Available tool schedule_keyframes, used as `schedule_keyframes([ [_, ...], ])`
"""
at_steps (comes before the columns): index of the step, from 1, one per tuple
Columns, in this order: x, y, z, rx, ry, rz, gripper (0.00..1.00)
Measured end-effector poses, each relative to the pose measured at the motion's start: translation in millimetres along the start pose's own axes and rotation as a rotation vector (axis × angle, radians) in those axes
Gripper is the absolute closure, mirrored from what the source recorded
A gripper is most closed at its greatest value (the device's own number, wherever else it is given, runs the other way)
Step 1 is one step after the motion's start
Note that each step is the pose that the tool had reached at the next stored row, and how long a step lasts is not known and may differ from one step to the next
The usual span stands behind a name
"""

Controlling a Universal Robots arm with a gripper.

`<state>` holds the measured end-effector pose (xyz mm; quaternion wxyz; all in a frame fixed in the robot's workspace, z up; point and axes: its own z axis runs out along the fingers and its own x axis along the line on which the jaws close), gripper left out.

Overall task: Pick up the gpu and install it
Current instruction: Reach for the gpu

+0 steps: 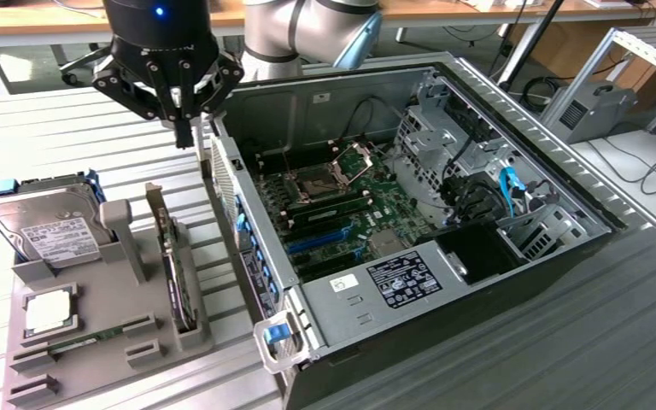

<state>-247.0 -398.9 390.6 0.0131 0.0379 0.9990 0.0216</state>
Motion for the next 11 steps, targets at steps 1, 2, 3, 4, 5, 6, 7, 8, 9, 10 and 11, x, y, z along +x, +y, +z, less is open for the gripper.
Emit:
schedule_keyframes([
  [1,0.7,-0.1,0.0,0.0,0.0,0.0,0.89],
  [2,1.4,-0.1,0.0,0.0,-0.0001,0.0,0.89],
  [3,2.2,-0.2,0.0,0.0,0.0,0.0,0.89],
  [4,2.9,-0.2,0.0,0.0,0.0,0.0,0.89],
  [5,3.6,-0.3,0.0,0.0,0.0,0.0,0.89],
  [6,4.0,-0.3,0.0,0.0,0.0,0.0,0.89],
  [7,4.1,-0.4,0.0,0.0,0.0,0.0,0.89],
  [8,4.3,-0.7,0.0,0.0,0.0001,0.0,0.89],
  [9,4.4,-1.3,0.0,0.0,0.0,0.0,0.89],
  [10,4.4,-2.1,-0.1,0.0,0.0001,0.0,0.89],
  [11,4.4,-3.3,-0.1,0.0,0.0,0.0,0.89],
])
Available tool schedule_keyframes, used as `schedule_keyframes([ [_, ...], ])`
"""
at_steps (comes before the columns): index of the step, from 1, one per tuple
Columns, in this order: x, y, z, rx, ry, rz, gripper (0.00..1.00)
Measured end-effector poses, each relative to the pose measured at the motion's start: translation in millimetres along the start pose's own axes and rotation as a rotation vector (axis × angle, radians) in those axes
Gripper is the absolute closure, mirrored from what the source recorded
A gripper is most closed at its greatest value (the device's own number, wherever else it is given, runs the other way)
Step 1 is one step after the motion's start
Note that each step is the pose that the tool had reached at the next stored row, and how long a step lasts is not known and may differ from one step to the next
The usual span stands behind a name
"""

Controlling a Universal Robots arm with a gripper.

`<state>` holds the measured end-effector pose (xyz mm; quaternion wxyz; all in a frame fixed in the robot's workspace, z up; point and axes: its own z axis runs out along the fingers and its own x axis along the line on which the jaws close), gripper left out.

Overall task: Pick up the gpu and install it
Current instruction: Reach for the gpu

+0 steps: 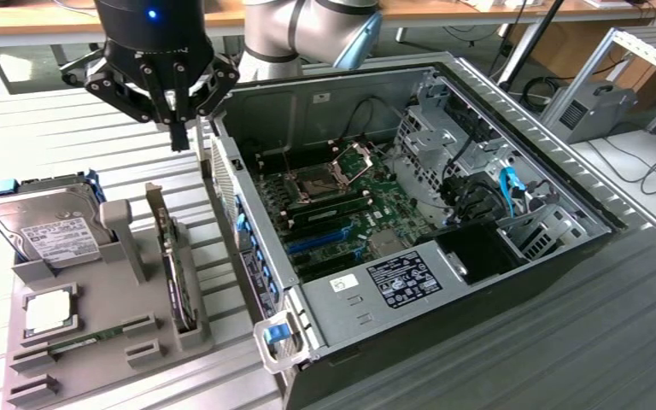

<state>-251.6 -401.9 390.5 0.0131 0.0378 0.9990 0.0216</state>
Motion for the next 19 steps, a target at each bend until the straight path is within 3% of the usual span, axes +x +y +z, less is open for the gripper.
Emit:
schedule_keyframes([
  [7,0.1,-5.9,-0.2,0.0,0.0,0.0,0.89],
  [15,1.6,-45.6,-0.6,-0.0001,0.0,0.0,0.89],
  [19,1.1,-59.6,-0.7,0.0001,0.0,0.0,0.89],
])
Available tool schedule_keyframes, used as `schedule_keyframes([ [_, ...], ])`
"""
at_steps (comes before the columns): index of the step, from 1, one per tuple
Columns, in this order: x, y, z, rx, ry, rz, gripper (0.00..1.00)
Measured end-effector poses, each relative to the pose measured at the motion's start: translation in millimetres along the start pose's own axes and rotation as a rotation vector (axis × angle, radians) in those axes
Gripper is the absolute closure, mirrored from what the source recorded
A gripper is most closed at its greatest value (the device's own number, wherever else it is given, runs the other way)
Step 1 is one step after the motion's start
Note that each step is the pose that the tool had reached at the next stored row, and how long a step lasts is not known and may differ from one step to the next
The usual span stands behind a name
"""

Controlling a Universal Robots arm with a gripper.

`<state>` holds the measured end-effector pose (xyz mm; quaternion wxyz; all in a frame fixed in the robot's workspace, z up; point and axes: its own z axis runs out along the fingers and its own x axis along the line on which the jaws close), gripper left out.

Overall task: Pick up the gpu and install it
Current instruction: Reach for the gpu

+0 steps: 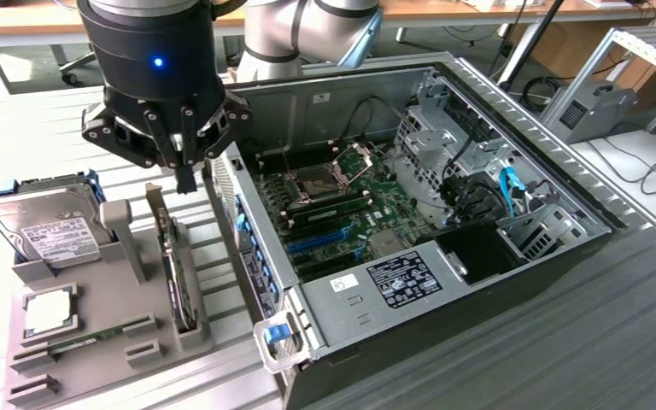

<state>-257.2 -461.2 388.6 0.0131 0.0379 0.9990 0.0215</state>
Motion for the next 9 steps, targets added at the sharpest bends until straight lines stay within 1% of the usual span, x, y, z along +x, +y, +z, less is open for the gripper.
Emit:
schedule_keyframes([
  [3,-0.4,-6.0,-0.1,0.0,0.0,0.0,0.89],
  [4,-0.7,-11.9,-0.2,-0.0001,0.0,0.0,0.89],
  [5,-0.8,-14.4,-0.3,-0.0001,0.0,0.0,0.89],
  [6,-1.1,-19.9,-0.4,0.0,0.0,0.0,0.89],
  [7,-1.3,-22.7,-0.4,-0.0001,-0.0001,0.0,0.89],
  [9,-1.5,-25.4,-0.5,0.0,0.0,0.0,0.89],
])
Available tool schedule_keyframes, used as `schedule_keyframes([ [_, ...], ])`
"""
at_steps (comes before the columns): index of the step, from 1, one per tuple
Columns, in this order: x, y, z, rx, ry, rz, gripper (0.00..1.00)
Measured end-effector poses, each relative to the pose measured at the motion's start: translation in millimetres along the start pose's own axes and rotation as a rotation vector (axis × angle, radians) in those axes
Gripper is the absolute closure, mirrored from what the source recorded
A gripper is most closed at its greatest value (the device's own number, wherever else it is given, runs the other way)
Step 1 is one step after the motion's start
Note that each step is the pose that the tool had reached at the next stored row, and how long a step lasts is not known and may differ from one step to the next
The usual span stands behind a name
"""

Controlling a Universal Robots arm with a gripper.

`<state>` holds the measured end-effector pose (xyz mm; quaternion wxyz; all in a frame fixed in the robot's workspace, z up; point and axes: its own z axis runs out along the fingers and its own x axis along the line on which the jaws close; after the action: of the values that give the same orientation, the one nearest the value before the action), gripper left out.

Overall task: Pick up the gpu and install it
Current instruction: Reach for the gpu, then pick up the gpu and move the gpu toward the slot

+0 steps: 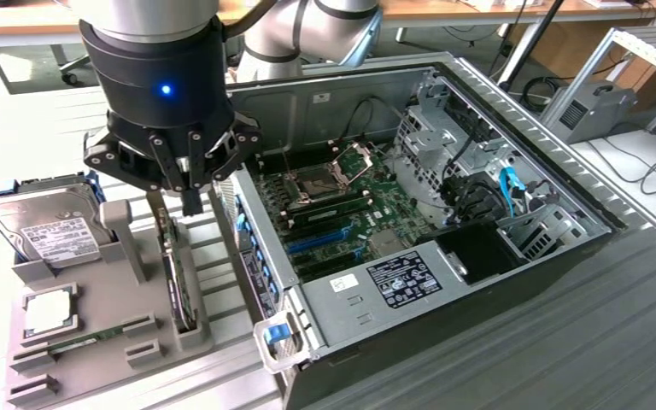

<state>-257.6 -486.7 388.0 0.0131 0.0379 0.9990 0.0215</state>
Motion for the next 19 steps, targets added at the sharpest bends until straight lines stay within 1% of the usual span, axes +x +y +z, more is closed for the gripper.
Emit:
schedule_keyframes([
  [8,-0.3,-4.9,-0.1,0.0,0.0,0.0,0.89],
  [19,-0.4,-5.1,-0.1,0.0,0.0,0.0,0.89],
])
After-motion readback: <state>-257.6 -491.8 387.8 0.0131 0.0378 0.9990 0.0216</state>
